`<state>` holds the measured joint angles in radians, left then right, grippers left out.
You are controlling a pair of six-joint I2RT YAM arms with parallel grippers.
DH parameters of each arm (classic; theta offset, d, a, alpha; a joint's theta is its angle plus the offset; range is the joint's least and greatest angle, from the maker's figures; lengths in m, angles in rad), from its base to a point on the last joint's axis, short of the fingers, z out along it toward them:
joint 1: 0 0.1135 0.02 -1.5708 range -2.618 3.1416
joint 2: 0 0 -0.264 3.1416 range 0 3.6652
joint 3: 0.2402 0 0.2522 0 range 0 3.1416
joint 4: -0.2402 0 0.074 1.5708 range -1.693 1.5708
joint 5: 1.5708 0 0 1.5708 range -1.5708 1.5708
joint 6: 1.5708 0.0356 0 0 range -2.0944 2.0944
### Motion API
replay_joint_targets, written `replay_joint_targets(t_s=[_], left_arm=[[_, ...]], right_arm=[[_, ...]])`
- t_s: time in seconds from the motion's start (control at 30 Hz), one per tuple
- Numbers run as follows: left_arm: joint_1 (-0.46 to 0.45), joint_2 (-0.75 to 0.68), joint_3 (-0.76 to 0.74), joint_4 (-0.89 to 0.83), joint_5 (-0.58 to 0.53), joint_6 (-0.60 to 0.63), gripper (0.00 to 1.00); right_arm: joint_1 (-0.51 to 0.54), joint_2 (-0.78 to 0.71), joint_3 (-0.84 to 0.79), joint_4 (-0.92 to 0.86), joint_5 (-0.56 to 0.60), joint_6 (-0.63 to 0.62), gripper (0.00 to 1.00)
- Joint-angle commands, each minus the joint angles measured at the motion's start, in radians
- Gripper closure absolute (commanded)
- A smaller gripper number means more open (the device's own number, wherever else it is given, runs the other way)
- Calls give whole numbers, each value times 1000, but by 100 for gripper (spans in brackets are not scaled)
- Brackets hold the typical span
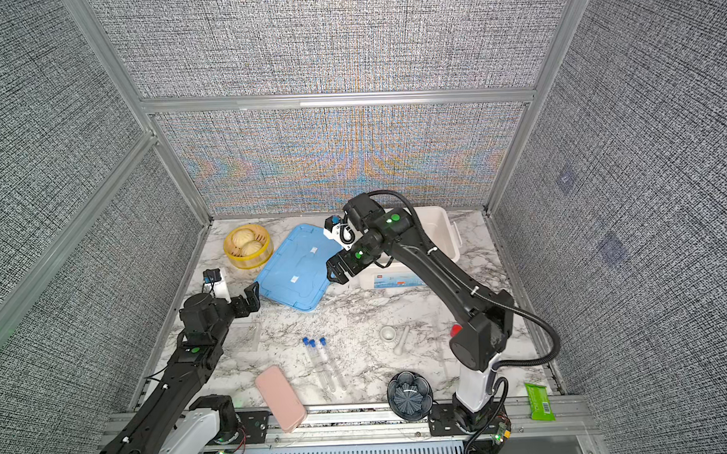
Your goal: Organize the chemistry lab equipment
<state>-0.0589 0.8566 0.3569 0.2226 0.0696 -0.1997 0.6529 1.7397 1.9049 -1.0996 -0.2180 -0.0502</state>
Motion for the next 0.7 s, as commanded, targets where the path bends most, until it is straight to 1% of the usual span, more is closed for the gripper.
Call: replay_joint_targets(t_s=[0.0, 0.1, 0.17, 0.2, 0.27, 0.3, 0.4, 0.57, 0.63, 0.67], left_arm=[[0, -2, -1, 8, -11, -2, 1], [1, -4, 0, 7, -14, -3, 1], [-1, -3, 0, 6, -17, -4, 1], [0, -4, -1, 5, -18, -4, 1], [-1, -7, -2, 6, -21, -7, 1], [-1, -11, -5, 5, -24, -7, 1], [-1, -26, -12, 6, -32, -9, 1], [-1, -37, -19, 8, -41, -10, 1], [-2, -34, -17, 7, -38, -12, 1], [-1, -32, -16, 6, -37, -11, 1]], right_arm=[[1, -99, -58, 23, 265, 88, 1], [2, -233, -183, 91, 451, 170, 1], [-1, -324, -291, 135, 535, 219, 1], [-3, -378, -350, 156, 545, 229, 1], [-15, -463, -444, 191, 539, 256, 1], [-27, -499, -484, 197, 518, 271, 1], [-69, -563, -542, 147, 484, 346, 1], [-147, -613, -626, 42, 399, 452, 1], [-161, -619, -675, 36, 354, 492, 4], [-169, -615, -701, 37, 317, 504, 8]])
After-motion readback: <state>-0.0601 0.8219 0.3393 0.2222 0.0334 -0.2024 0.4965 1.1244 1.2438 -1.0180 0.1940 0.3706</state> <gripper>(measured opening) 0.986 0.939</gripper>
